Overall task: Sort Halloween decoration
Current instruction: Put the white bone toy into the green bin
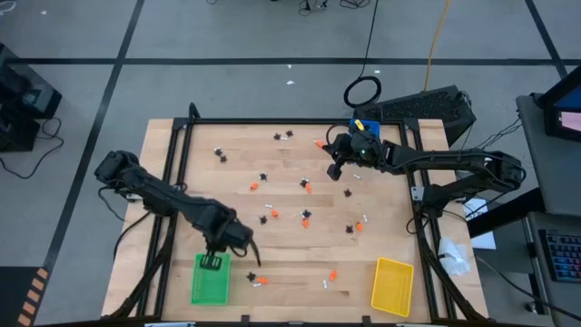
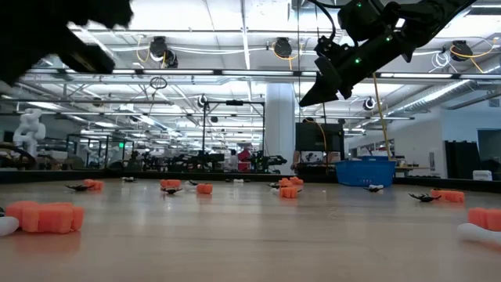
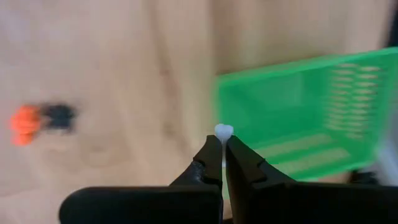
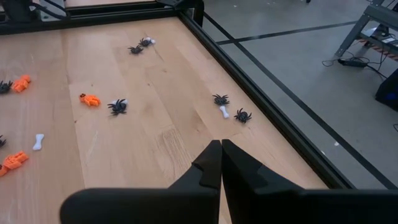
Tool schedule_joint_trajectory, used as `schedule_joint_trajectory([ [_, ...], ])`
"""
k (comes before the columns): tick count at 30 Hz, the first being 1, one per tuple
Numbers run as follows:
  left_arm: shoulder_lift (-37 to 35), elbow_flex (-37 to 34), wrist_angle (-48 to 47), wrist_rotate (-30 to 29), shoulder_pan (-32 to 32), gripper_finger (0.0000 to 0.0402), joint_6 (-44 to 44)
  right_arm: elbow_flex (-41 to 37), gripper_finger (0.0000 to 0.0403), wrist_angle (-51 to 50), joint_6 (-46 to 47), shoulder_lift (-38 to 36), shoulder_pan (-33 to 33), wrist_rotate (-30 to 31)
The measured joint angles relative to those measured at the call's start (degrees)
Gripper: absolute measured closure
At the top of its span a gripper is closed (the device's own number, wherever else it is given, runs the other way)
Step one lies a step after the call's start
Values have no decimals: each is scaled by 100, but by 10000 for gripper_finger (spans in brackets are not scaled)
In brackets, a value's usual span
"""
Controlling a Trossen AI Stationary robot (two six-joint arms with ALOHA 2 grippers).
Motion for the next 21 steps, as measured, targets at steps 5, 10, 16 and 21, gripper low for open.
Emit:
schedule_joint_trajectory([
  [5, 2, 107, 273, 252, -550, 402, -745, 0, 399, 0, 0, -2, 0, 0],
  [10, 11, -157, 882, -45, -1072, 402, -1443, 0, 399, -2, 1, -1, -1, 0],
  [16, 9, -669, 1218, -632, -1426, 402, -2482, 0, 399, -1, 21, 0, 0, -9],
  [21, 7, -1143, 1646, -762, -1606, 402, -3052, 0, 399, -2, 22, 0, 0, -11],
])
